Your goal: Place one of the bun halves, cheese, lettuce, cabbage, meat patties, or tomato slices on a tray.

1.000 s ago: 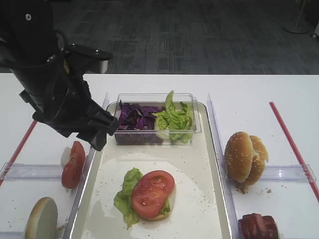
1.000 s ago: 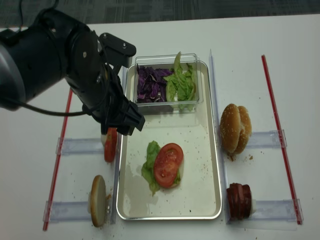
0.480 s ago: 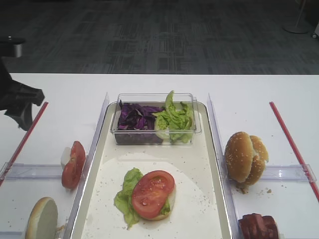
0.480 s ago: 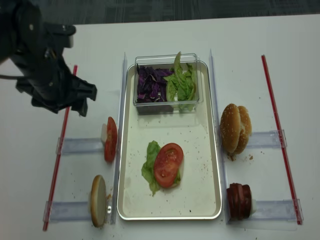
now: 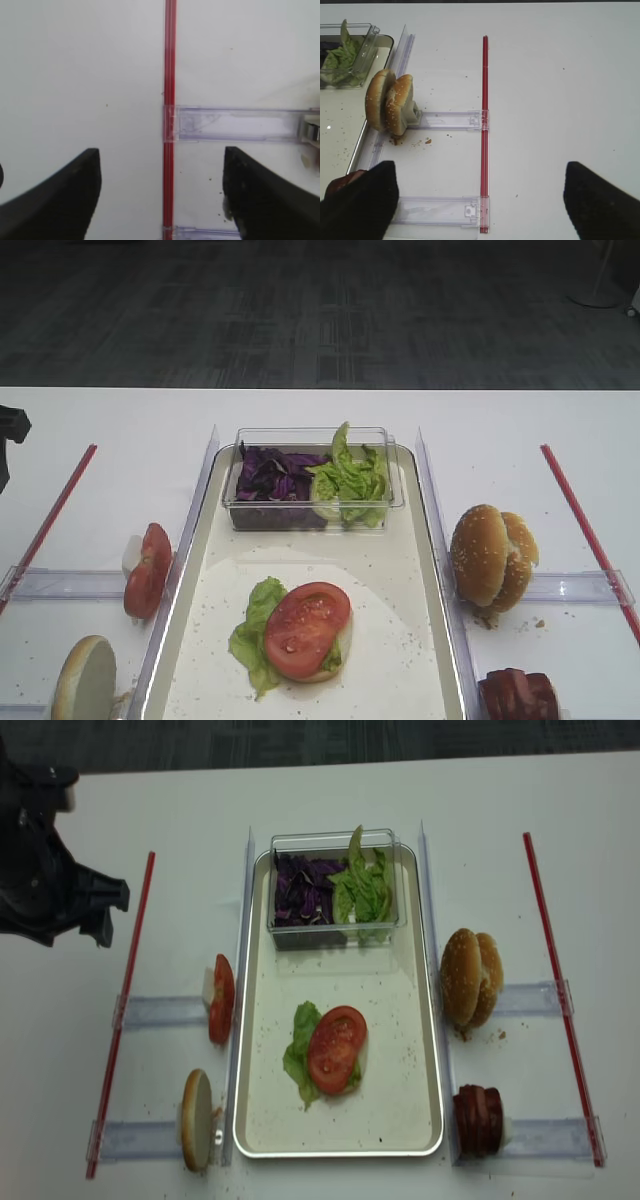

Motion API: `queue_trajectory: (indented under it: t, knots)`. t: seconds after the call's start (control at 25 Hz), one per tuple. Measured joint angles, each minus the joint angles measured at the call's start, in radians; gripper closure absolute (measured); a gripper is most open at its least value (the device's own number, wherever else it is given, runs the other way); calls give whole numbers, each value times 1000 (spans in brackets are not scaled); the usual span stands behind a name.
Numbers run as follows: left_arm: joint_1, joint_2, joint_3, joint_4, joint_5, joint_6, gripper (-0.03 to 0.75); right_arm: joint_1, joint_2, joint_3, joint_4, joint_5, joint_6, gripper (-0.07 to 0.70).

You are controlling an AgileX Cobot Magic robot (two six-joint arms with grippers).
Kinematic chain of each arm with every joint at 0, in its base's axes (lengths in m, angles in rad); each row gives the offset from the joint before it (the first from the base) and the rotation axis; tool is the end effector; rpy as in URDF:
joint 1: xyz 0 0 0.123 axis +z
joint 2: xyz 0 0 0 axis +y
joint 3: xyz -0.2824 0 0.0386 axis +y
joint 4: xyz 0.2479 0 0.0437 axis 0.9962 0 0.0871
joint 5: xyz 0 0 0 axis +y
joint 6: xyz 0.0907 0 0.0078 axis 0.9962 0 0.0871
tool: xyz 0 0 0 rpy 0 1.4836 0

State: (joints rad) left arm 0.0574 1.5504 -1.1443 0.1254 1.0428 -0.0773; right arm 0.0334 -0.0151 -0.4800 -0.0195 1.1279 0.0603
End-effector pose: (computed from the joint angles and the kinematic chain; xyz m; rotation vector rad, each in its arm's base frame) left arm 0.2957 0.0269 0.2599 -0.1212 2.9246 0.1653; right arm -0.0078 -0.0019 0.2662 0.0301 2.1162 0.0322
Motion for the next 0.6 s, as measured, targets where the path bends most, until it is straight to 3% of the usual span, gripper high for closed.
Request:
queue_trajectory:
  t: [0.32,0.6]
  knots:
    - [2,-101,16,0,45,3,244,0,0,0,0,0,0,-48]
    - [2,-257,197,-16,29,1,244,0,0,0,0,0,0,-48]
